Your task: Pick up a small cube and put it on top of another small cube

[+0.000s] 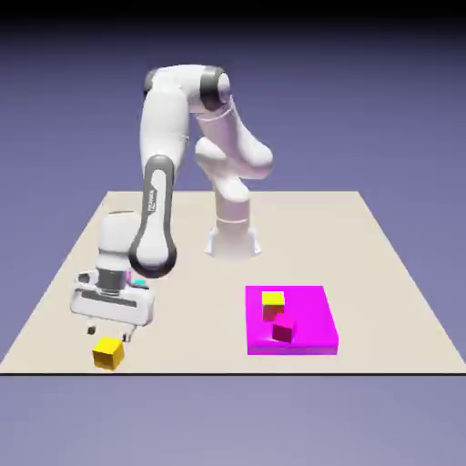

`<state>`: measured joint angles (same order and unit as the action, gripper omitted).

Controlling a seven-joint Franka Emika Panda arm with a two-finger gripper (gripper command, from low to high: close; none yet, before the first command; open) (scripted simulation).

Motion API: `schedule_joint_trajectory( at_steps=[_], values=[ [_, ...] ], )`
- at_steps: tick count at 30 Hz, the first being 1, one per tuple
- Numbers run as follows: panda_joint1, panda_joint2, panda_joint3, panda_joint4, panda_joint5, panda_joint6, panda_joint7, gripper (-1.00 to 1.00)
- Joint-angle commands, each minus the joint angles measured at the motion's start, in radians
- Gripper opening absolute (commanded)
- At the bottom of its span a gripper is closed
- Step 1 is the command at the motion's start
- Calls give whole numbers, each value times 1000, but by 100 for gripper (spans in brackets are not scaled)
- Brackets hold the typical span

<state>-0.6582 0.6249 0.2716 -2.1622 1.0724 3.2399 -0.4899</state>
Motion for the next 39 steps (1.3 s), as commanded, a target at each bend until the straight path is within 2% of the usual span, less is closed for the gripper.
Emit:
schedule_joint_trajectory(
  at_steps=[1,2,3,11,25,27,39],
  values=[
    [-25,36,29,23,6,20,-19,0],
    [-38,54,43,35,9,30,-28,0],
    [-38,54,43,35,9,30,-28,-100],
    [119,-196,-136,-136,-10,-91,105,-100],
    [-74,-598,74,-643,525,208,440,-100],
    [-80,-610,80,-658,541,217,450,-100],
    [-118,-451,19,-701,20,319,893,-100]
  ],
)
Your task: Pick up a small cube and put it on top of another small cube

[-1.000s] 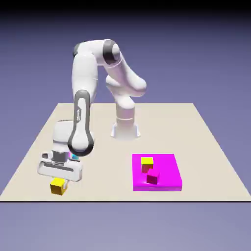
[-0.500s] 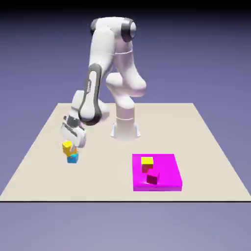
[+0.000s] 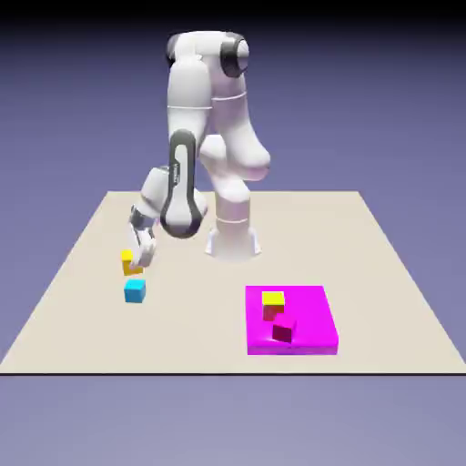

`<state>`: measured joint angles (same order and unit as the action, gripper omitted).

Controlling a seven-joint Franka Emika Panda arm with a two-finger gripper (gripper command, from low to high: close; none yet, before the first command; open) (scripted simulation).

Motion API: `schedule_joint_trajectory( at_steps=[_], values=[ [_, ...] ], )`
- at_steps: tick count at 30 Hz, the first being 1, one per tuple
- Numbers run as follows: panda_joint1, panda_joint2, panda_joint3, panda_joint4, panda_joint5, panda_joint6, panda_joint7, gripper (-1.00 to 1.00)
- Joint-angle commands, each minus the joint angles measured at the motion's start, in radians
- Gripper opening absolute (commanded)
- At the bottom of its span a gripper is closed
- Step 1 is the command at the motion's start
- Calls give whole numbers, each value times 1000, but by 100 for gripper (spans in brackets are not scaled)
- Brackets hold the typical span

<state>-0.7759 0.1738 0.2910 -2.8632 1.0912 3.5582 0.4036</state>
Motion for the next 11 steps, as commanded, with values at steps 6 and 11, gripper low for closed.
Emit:
schedule_joint_trajectory(
  at_steps=[6,11],
  values=[
    [-19,80,-31,-21,-260,51,220,-100],
    [-25,107,-41,-29,-349,68,296,100]
  ],
)
